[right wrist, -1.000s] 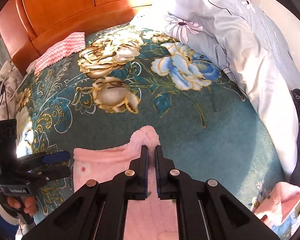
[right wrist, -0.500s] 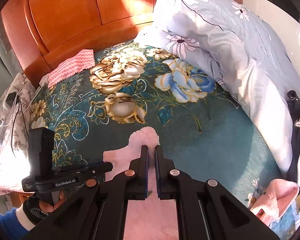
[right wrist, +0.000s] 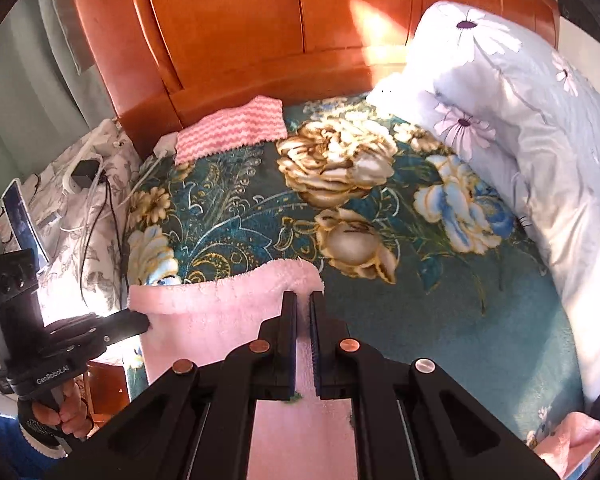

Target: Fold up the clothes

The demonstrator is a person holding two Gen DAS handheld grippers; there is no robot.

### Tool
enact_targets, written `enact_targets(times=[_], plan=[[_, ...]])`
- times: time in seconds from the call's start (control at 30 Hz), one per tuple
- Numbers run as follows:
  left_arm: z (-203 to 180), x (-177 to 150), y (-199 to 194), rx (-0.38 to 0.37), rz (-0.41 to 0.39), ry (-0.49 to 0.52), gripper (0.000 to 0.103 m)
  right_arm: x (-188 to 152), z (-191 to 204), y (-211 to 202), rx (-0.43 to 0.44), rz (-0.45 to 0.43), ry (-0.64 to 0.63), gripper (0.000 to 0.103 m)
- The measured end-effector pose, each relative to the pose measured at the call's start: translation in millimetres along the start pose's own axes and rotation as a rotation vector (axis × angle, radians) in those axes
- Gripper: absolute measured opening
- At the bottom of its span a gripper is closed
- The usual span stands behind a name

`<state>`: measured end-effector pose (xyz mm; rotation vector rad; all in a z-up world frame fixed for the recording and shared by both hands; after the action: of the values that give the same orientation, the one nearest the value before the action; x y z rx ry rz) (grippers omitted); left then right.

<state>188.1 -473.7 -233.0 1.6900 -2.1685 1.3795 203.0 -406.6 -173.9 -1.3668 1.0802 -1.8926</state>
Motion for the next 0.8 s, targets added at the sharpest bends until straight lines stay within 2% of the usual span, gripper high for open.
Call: enact_targets(times=[0.1, 0.23, 0.33, 0.43, 0.5, 0.53, 0.57, 0.6, 0.63, 0.67, 0.73, 0.8], plan=[[23.6, -7.4, 18.6, 0.073, 0.045, -0.017, 0.006, -6.7, -4.7, 54.0, -0.024, 0.095, 0.045, 0.006], [45.2, -27.2, 41.0, 0.141, 0.109, -0.037, 0.006, -28.8, -11.2, 105.8, -0.067, 0.195, 0.075, 0.006], [53.0, -33.9, 48.8, 0.162, 0.132, -0.044, 0.006, -38.4, -16.4, 122.4, -0.068, 0.214, 0.100, 0.006], [53.0, -37.7, 47.4, 0.175, 0.151, -0.032, 0.007, -40.9, -16.9, 120.8, -0.065, 0.210, 0.104, 0.009], [50.6, -38.9, 42.8, 0.180, 0.161, -0.024, 0.007, -40.2, -16.1, 107.0, -0.070, 0.186, 0.103, 0.014], [50.2, -39.7, 39.8, 0.190, 0.172, -0.024, 0.012, -40.3, -15.7, 96.7, -0.066, 0.174, 0.107, 0.016], [50.5, -41.0, 35.7, 0.206, 0.184, -0.023, 0.019, -41.6, -15.8, 81.2, -0.073, 0.156, 0.110, 0.024], [50.5, -42.4, 30.3, 0.219, 0.193, -0.026, 0.026, -42.9, -16.0, 65.6, -0.080, 0.139, 0.113, 0.027], [50.5, -43.7, 24.9, 0.232, 0.202, -0.028, 0.039, -48.1, -16.5, 44.9, -0.082, 0.116, 0.116, 0.027], [48.5, -45.4, 18.3, 0.232, 0.206, -0.035, 0.048, -53.3, -17.1, 24.1, -0.085, 0.094, 0.120, 0.029], [38.7, -50.9, 5.6, 0.219, 0.205, -0.040, 0.052, -70.9, -25.4, -22.2, -0.125, 0.056, 0.126, 0.033], [15.3, -58.9, -4.2, 0.190, 0.207, -0.003, 0.054, -106.5, -36.1, -74.9, -0.167, 0.011, 0.163, 0.035]])
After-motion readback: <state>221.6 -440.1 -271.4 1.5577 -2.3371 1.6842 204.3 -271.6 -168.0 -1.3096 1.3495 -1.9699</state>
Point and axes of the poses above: each gripper's, at about its wrist camera, not at the fingertips, and y roughly the way its jaws point, z to its left, x to its top, the point moved 7 cm from there along y, roughly the way its jaws point, and after that the axes turned 3 degrees about x, right-handed, at the moved point
